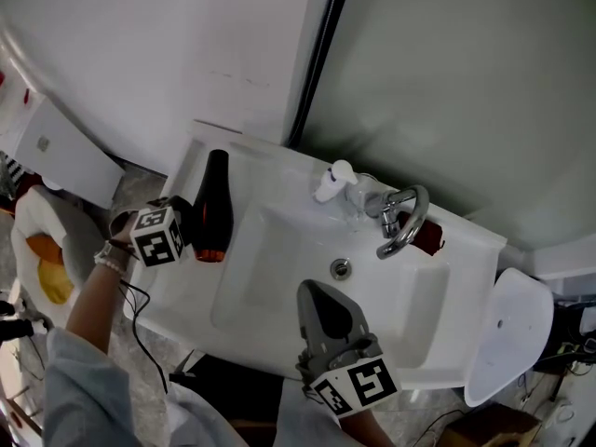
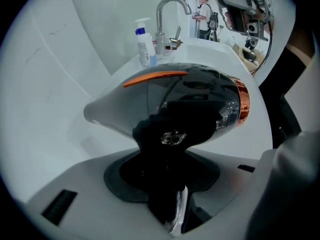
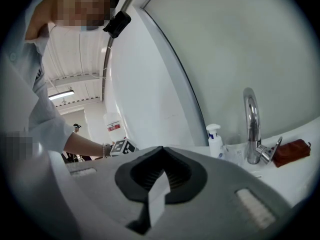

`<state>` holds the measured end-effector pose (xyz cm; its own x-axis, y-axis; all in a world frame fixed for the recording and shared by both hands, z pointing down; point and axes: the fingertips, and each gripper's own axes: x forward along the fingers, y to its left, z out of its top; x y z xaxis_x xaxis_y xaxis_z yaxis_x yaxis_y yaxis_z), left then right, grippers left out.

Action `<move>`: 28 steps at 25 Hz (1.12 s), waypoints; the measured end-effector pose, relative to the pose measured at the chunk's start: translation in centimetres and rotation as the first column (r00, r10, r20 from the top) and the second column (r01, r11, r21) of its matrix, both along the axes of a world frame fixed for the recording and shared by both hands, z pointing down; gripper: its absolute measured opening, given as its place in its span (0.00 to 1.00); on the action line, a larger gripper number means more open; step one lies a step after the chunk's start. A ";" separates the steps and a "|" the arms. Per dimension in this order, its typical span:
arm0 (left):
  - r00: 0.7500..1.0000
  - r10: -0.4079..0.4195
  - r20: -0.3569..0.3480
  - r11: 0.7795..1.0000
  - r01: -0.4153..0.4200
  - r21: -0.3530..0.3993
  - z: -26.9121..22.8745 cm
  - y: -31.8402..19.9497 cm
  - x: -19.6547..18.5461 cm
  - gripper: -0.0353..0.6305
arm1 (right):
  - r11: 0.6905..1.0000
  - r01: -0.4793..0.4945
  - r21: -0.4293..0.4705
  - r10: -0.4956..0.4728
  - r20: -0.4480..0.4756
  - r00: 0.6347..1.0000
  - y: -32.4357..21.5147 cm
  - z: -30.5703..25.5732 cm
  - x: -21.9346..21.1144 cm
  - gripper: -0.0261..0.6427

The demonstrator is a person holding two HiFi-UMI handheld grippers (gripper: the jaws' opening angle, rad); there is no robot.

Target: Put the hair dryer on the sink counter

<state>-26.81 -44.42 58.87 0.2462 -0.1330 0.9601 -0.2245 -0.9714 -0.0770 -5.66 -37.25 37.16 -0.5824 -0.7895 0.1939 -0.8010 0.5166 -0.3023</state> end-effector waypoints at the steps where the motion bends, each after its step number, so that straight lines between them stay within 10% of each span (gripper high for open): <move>1: 1.000 0.003 0.007 1.000 -0.003 -0.006 0.3 -0.2 -0.1 0.30 | 1.000 -0.002 -0.001 0.002 -0.001 1.000 -0.1 0.0 0.1 0.03; 18: 0.969 0.119 0.217 0.992 -0.125 0.014 4.6 -2.4 -2.3 0.30 | 0.997 -0.067 -0.031 0.066 -0.015 0.998 0.4 0.8 0.9 0.03; 28: 0.967 0.122 0.223 0.992 -0.127 0.011 4.7 -2.5 -2.1 0.32 | 0.993 -0.110 -0.040 0.109 -0.027 0.994 1.6 0.8 0.5 0.03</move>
<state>-28.95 -46.93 63.58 0.0437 -0.1398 0.9892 -0.0764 -0.9877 -0.1363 -5.17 -35.64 37.94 -0.4873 -0.8394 0.2408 -0.8597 0.4129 -0.3006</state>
